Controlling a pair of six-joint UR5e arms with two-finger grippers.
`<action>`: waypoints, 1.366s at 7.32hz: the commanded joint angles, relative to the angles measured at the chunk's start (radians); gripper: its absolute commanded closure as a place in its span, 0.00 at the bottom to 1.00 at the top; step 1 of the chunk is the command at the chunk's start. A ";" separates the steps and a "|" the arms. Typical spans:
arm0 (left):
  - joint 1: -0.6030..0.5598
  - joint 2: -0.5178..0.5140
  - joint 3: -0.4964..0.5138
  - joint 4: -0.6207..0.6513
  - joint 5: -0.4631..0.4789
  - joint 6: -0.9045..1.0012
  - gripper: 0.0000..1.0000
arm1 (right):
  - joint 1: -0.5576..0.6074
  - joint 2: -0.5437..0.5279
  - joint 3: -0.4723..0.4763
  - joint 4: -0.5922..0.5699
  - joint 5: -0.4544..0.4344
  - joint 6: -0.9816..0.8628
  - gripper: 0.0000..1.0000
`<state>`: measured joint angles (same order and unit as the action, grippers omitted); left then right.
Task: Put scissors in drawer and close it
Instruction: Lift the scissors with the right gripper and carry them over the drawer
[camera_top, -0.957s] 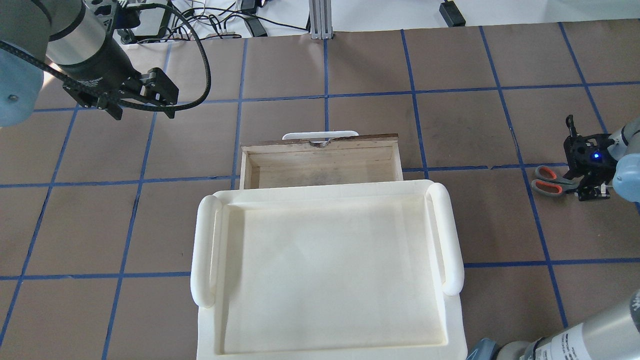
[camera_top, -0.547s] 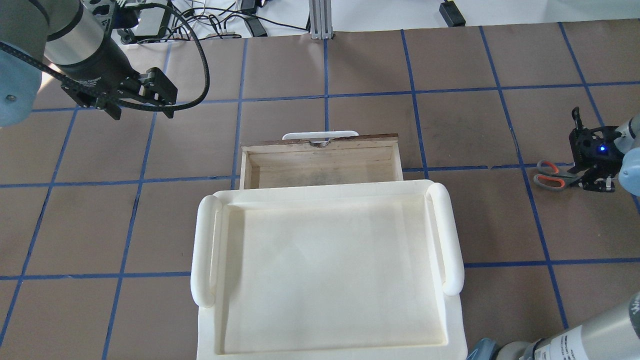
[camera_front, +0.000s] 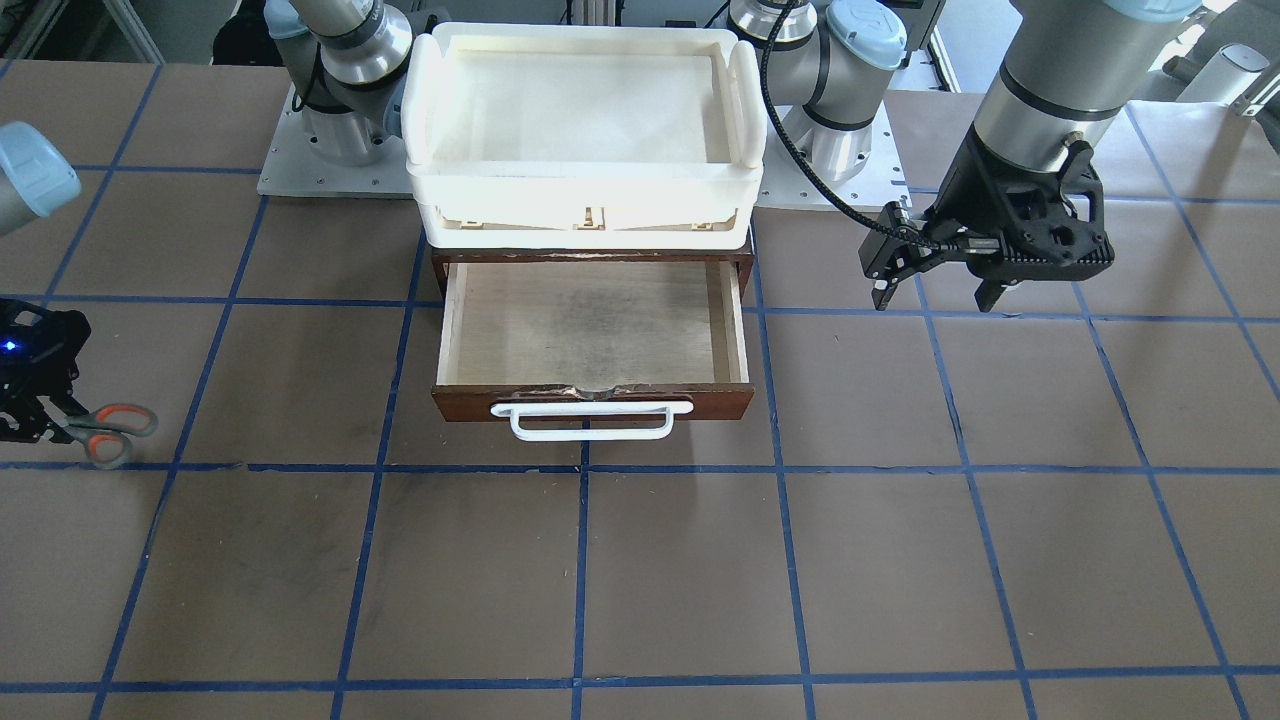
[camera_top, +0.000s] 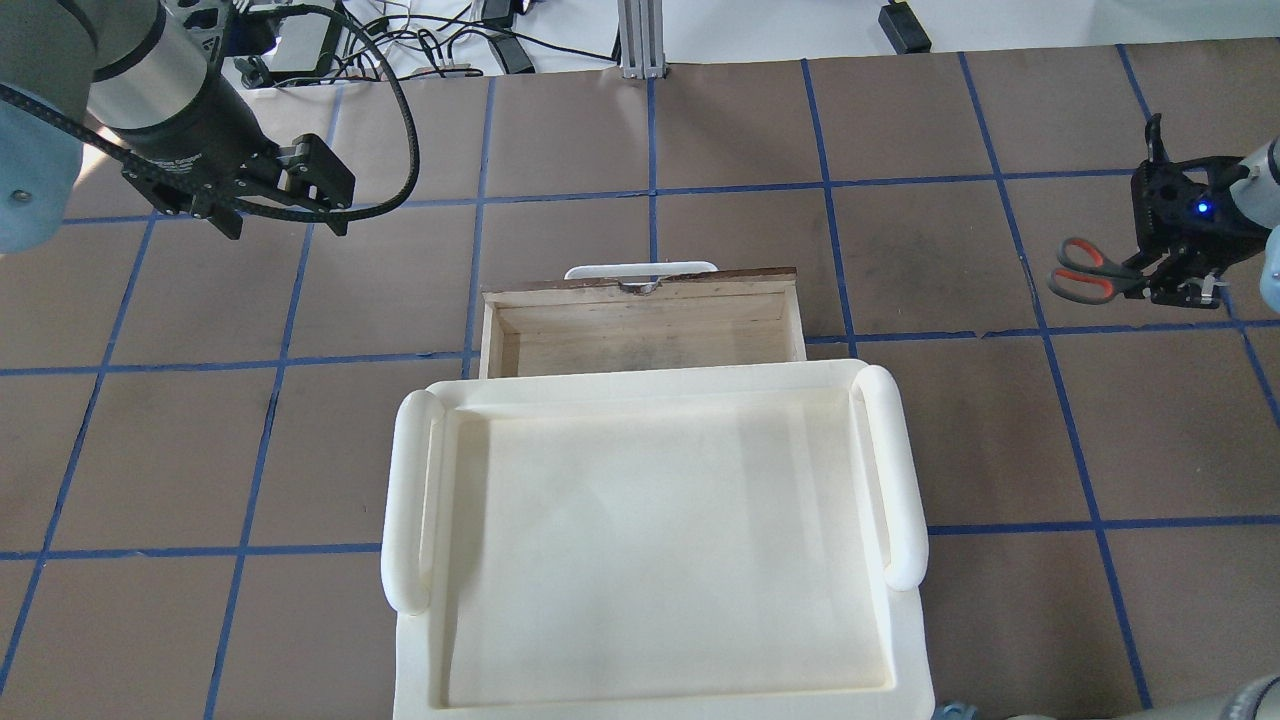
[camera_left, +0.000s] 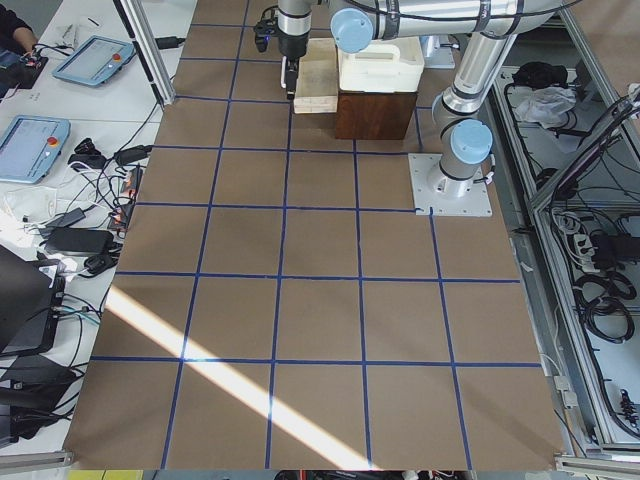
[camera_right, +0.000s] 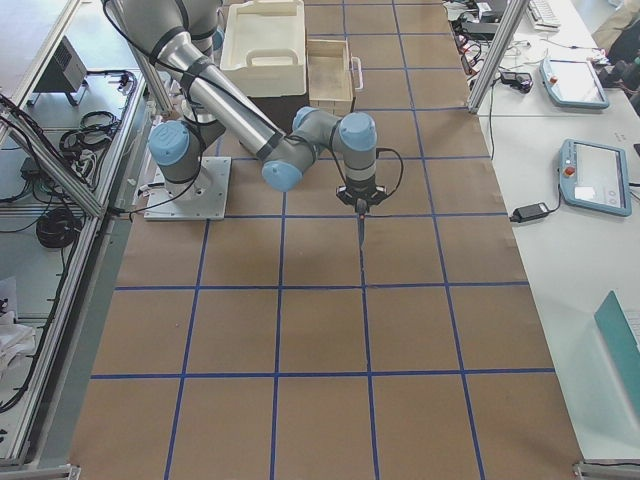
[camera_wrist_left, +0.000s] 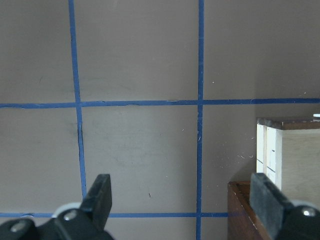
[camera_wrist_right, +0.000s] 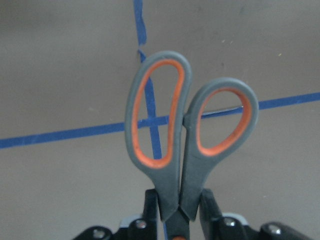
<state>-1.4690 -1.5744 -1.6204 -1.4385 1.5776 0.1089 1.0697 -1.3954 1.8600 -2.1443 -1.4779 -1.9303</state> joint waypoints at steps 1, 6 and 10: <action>0.001 -0.027 0.001 0.006 -0.004 0.003 0.00 | 0.157 -0.050 -0.214 0.302 0.014 0.149 1.00; 0.003 0.004 0.001 0.000 0.002 0.003 0.00 | 0.679 -0.019 -0.361 0.426 -0.042 0.711 1.00; 0.001 0.007 0.001 -0.002 0.002 0.003 0.00 | 0.911 0.067 -0.358 0.350 -0.102 0.879 1.00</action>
<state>-1.4678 -1.5673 -1.6199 -1.4399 1.5806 0.1120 1.9430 -1.3460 1.4972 -1.7731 -1.5724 -1.0932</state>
